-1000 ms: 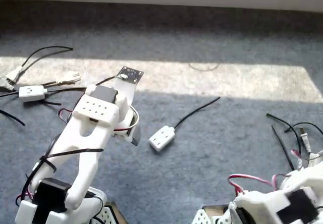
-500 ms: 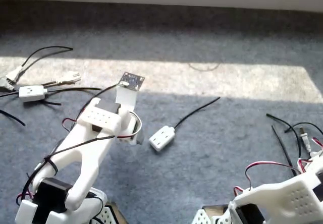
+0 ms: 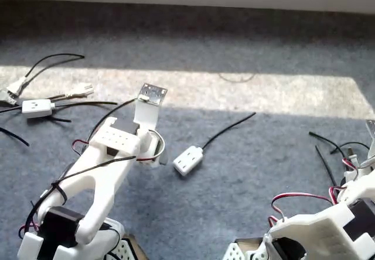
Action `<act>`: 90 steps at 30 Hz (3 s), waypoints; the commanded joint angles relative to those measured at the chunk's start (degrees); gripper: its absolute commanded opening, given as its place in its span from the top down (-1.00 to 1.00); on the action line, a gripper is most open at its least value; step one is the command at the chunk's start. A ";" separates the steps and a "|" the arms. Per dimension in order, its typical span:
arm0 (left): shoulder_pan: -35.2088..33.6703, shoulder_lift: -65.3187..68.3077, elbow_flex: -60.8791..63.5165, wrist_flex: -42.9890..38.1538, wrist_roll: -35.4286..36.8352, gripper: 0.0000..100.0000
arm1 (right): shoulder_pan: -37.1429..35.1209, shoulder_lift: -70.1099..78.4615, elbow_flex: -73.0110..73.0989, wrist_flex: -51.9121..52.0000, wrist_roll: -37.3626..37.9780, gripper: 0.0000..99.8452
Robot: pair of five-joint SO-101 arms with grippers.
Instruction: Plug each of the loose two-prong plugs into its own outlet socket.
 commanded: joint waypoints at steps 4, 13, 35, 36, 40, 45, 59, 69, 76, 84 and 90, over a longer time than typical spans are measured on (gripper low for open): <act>0.84 -1.80 -0.22 -0.88 0.44 0.50 | -1.10 -1.98 1.80 -1.45 0.53 0.81; -5.23 -1.80 -0.66 -0.88 1.23 0.50 | -5.49 -16.04 1.80 8.22 -4.04 0.85; -10.24 -1.80 -1.10 -0.88 4.92 0.50 | 0.04 -11.47 6.29 0.04 0.44 0.60; -10.24 -1.80 -1.10 -0.88 4.92 0.50 | -0.13 -11.47 6.29 0.04 0.44 0.60; -10.24 -1.80 -1.10 -0.88 4.92 0.50 | -0.40 -10.77 6.99 -0.66 0.53 0.61; -10.24 -1.71 -1.10 -0.88 4.92 0.50 | 0.04 -7.34 10.86 -7.87 0.53 0.61; -10.24 -1.71 -1.10 -0.88 4.84 0.50 | -1.71 -5.05 2.33 -4.26 0.09 0.97; -10.24 -1.71 -1.10 -0.97 4.84 0.50 | -4.09 -4.97 -15.69 16.92 0.09 0.99; -10.24 -1.71 -1.10 -0.97 4.84 0.50 | -8.40 -5.05 -24.31 30.99 0.09 0.99; -10.51 -1.71 -1.10 -0.97 4.84 0.50 | -8.48 -4.44 -23.87 26.86 0.00 0.99; -10.42 -1.71 -1.10 -0.97 4.84 0.50 | 0.48 -4.44 -16.04 11.03 0.53 0.98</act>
